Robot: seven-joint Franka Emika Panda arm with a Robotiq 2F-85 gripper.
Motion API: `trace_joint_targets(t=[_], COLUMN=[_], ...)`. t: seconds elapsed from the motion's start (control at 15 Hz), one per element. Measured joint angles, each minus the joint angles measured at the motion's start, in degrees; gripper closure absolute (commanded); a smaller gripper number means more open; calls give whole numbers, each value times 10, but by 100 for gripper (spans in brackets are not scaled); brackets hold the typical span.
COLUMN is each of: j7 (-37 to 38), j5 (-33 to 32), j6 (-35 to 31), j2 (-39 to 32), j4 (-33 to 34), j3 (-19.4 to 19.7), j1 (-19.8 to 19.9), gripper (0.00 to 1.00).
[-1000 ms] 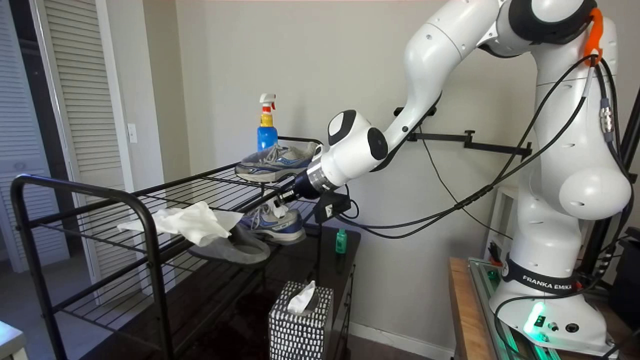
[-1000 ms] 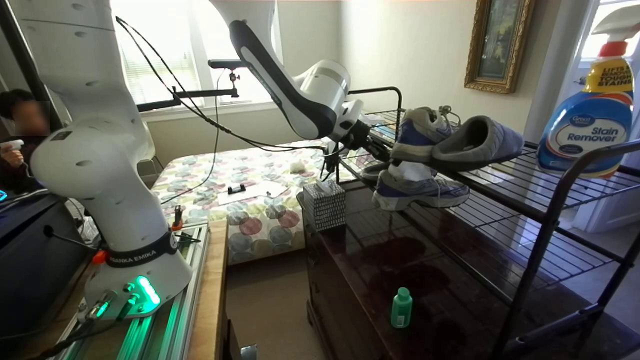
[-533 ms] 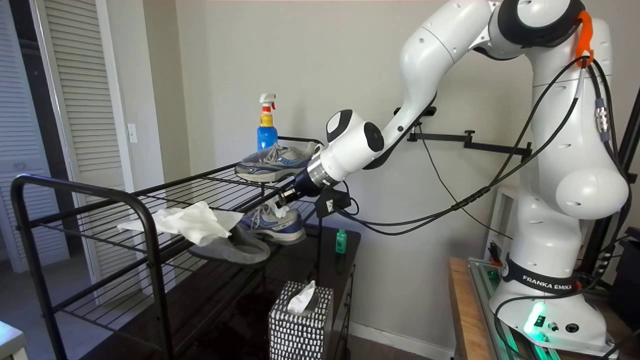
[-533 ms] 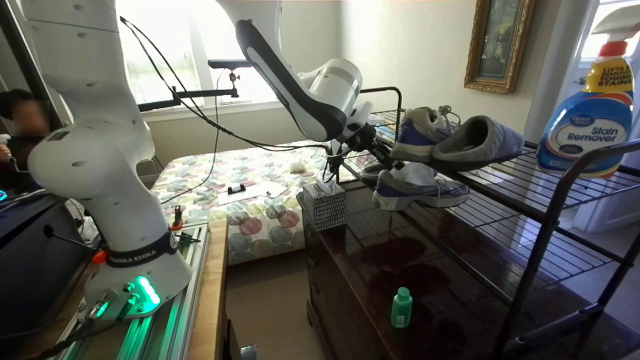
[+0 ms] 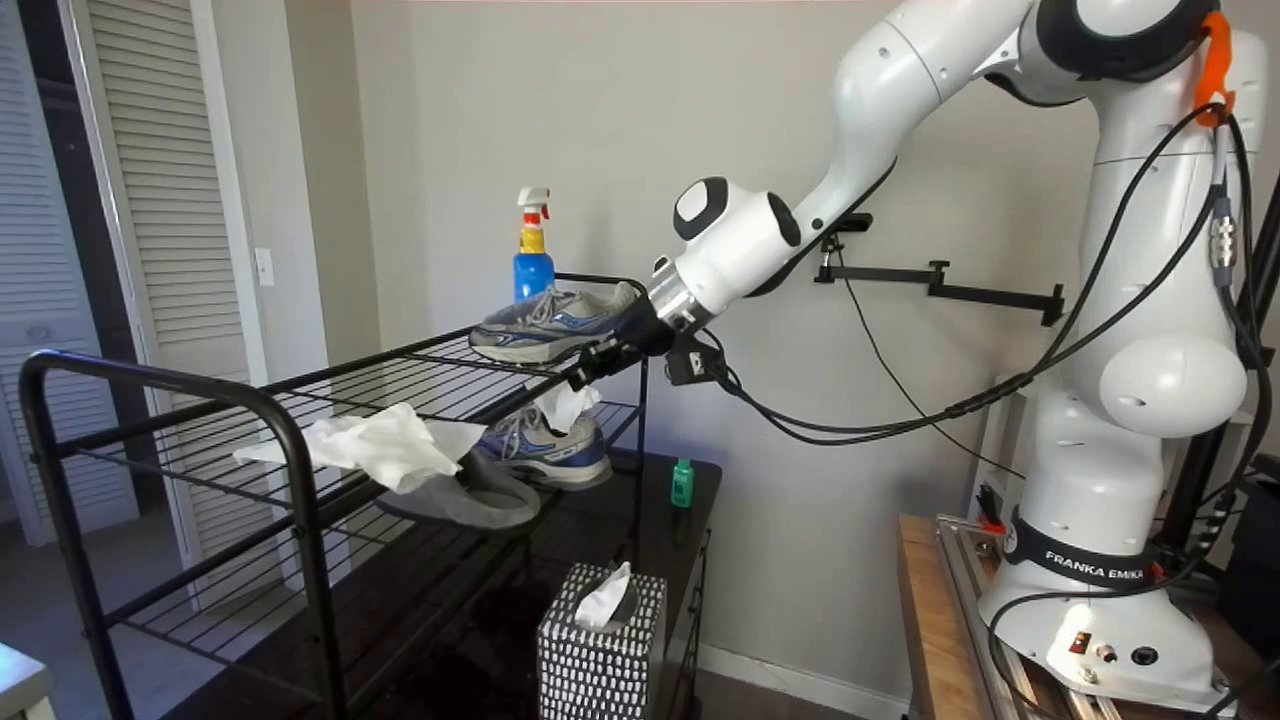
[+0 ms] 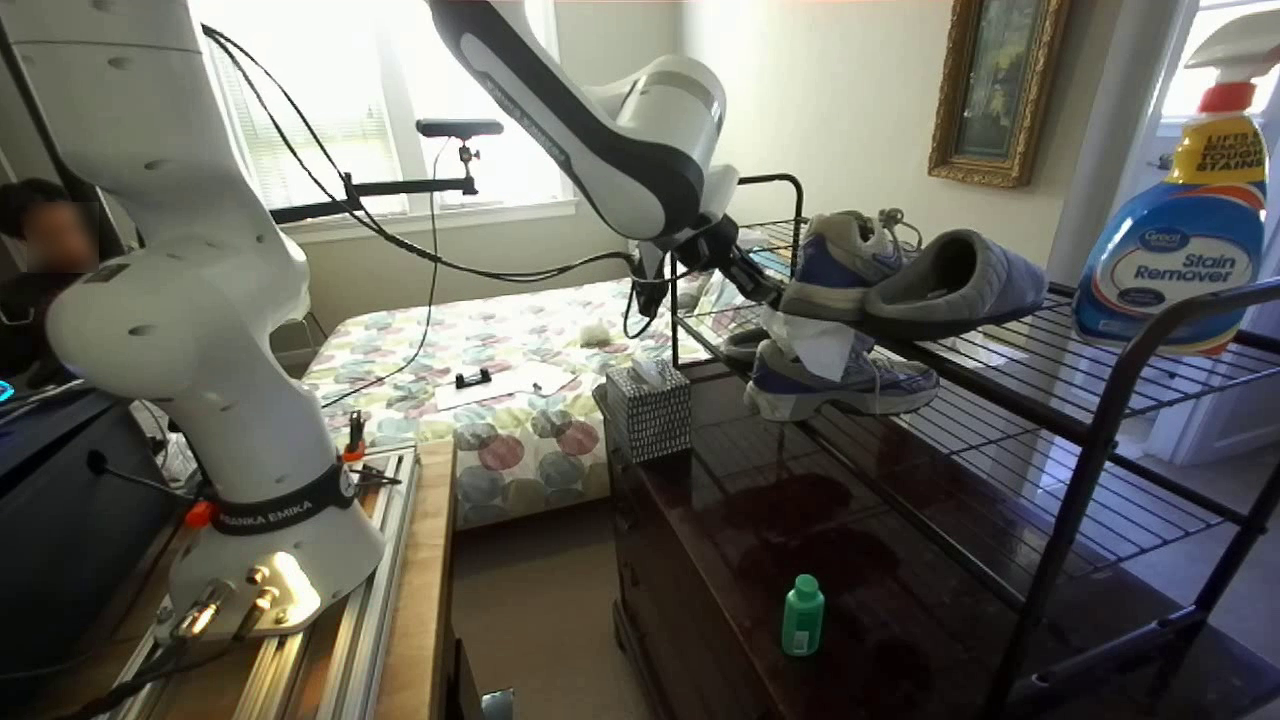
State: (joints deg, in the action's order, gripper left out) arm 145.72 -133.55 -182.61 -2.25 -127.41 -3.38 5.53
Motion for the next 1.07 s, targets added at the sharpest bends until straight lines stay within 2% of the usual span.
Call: trace_joint_targets(t=[0.2, 0.47, 0.67, 0.93, 1.07], j7=[35, -38, -124, -287, -365], j5=[-23, 54, 108, 231, 300], j6=[-87, -203, -262, -265, -255], j2=[48, 100, 116, 116, 114], j4=[11, 19, 12, -7, -16], j3=[1, 43, 91, 134, 141], j1=[5, -9, -10, -18, -23], gripper=[100, 100, 100, 100, 100])
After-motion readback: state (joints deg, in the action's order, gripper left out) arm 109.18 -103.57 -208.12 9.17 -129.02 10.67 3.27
